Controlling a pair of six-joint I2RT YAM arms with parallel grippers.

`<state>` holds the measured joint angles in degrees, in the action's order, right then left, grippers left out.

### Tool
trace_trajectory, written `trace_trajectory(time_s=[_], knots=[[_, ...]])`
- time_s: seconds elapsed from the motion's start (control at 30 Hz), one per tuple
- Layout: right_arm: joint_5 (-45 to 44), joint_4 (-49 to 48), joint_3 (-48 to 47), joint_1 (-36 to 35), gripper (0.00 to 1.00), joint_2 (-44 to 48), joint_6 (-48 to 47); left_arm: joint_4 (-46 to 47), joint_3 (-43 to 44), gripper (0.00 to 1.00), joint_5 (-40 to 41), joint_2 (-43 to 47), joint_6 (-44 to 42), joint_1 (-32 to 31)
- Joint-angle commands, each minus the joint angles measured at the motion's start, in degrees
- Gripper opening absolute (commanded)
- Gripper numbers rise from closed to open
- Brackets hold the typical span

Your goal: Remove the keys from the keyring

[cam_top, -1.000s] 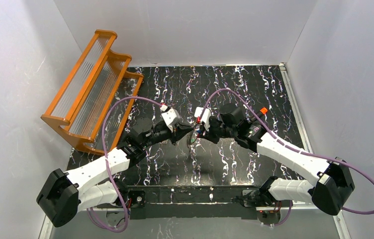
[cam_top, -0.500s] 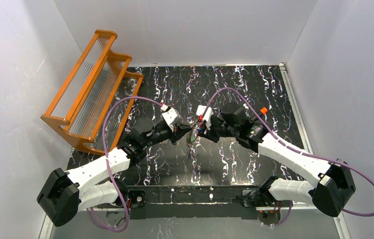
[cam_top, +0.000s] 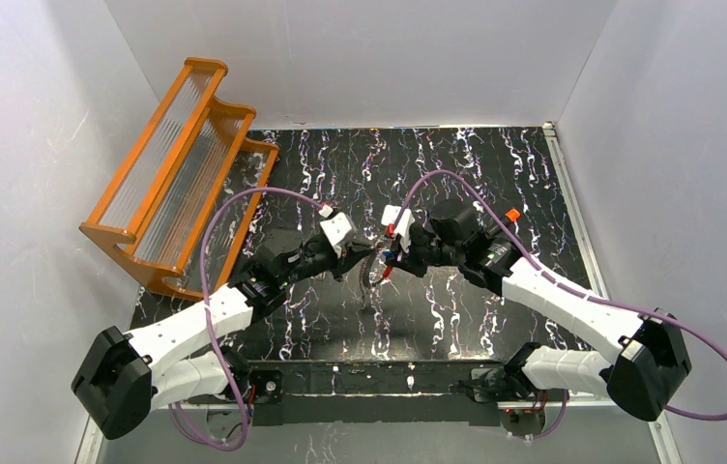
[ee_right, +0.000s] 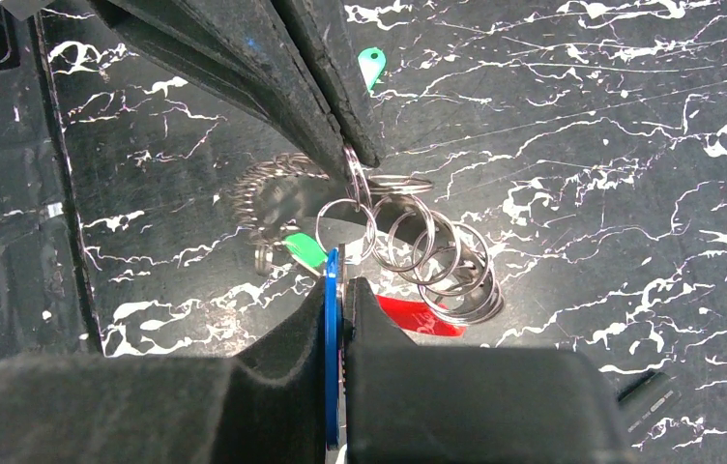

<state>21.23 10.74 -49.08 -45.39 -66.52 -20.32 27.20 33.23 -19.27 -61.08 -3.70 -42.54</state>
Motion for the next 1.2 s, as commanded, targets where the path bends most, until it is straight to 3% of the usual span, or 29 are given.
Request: trace_trajectory(time_s=[0.0, 0.47, 0.7, 1.0, 1.17], knots=[[3.03, 4.35, -2.95, 0.09, 0.01, 1.4, -1.03, -2.53, 2.35, 0.0, 6.11, 0.01, -3.86, 1.25], [1.98, 3.28, -4.31, 0.08, 0.01, 2.96, -3.08, -6.8, 3.52, 0.0, 0.5, -1.09, -9.39, -0.41], [3.82, 3.88, -7.36, 0.05, 0.01, 1.49, -4.89, -14.66, 5.93, 0.0, -0.06, -3.03, -15.22, -3.37], [3.23, 5.3, -8.72, 0.03, 0.01, -1.18, -8.95, -13.76, 5.98, 0.0, -3.2, -2.69, -13.83, -5.03], [2.22, 7.52, -9.39, 0.03, 0.01, -1.33, -12.32, -11.61, 4.68, 0.21, 1.51, -0.15, -12.25, -5.01]])
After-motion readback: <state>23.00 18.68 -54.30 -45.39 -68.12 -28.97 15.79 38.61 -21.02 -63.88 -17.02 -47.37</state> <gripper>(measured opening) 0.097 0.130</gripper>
